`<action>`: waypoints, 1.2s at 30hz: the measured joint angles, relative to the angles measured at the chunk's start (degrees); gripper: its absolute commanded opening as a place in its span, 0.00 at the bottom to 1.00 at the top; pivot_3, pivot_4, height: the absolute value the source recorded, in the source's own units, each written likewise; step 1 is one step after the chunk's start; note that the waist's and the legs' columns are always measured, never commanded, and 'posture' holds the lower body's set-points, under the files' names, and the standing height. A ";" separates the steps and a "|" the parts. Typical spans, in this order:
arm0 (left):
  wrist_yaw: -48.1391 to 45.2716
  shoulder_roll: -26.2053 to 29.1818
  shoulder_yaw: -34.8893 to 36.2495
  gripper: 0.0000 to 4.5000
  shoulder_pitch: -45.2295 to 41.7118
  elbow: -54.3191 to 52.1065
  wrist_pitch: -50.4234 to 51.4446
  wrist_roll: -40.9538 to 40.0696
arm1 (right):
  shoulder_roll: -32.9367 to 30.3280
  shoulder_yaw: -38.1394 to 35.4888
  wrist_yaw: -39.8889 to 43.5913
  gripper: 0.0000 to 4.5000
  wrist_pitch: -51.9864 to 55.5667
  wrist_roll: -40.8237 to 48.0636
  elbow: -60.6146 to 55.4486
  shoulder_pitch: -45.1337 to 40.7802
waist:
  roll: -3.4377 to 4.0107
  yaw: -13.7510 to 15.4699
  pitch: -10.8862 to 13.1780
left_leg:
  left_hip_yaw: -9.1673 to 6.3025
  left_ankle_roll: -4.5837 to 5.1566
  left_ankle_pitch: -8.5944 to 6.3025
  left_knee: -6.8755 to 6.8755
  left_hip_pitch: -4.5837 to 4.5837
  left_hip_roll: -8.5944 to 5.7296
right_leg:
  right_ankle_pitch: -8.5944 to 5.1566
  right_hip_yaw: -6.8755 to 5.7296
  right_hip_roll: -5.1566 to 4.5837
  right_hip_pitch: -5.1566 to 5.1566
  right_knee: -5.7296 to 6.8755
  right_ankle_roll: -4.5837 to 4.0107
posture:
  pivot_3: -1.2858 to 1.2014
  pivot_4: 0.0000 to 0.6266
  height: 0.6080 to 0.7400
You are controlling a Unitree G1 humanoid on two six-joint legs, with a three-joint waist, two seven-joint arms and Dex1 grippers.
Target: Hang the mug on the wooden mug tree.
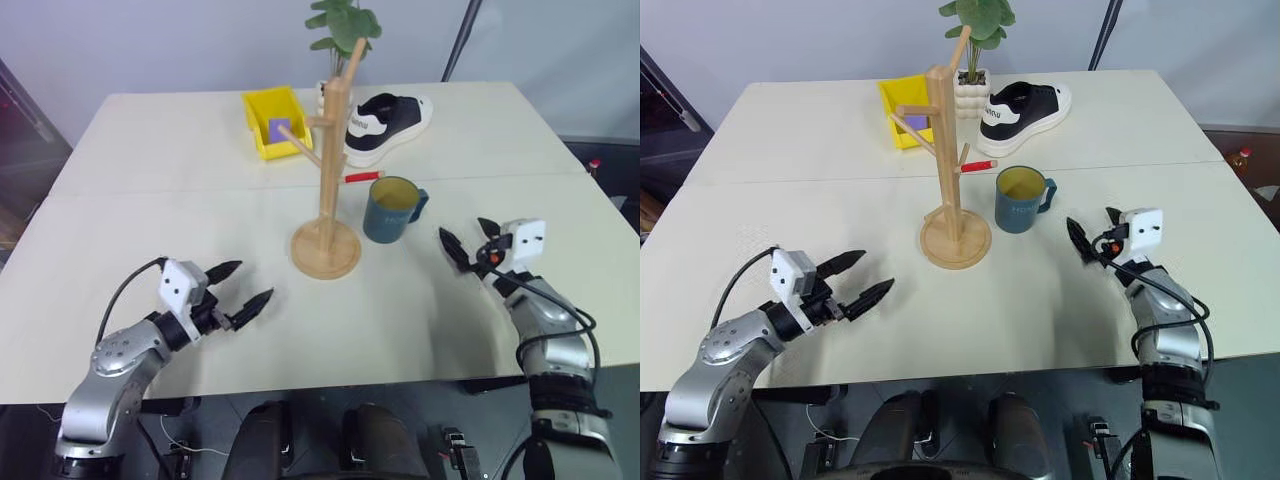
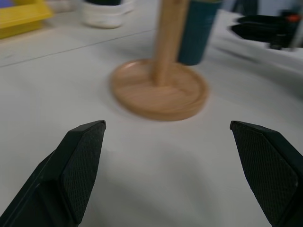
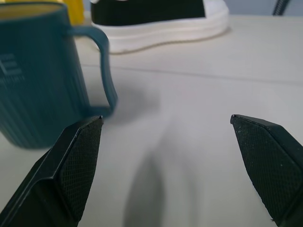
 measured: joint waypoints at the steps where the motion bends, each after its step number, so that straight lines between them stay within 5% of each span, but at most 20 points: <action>1: -0.22 0.14 -0.32 1.00 -0.43 -0.46 0.55 -0.15 | -0.02 0.43 0.32 0.99 -0.56 -0.67 1.54 -1.32 | 0.00 0.00 0.00 | 0.00 0.00 0.00 0.00 0.00 0.00 | 0.00 0.00 0.00 0.00 0.00 0.01 | 0.52 0.24 1.00; 13: -0.69 0.23 -2.67 1.00 -1.93 -2.36 2.05 -1.36 | -0.11 2.41 4.78 0.99 -7.72 -4.19 18.20 -12.77 | 0.00 0.00 0.01 | 0.05 0.03 0.01 0.05 -0.01 -0.01 | 0.04 -0.01 0.07 0.02 0.03 0.07 | 0.52 0.24 1.00; 36: -2.47 0.02 -3.68 1.00 0.67 -0.31 -2.61 1.05 | 1.83 3.55 9.39 0.99 -14.06 -5.47 31.49 -19.68 | 0.00 -0.15 0.01 | 0.05 0.02 0.02 0.08 0.01 0.00 | 0.04 -0.01 0.10 0.05 0.06 0.08 | 0.52 0.24 1.00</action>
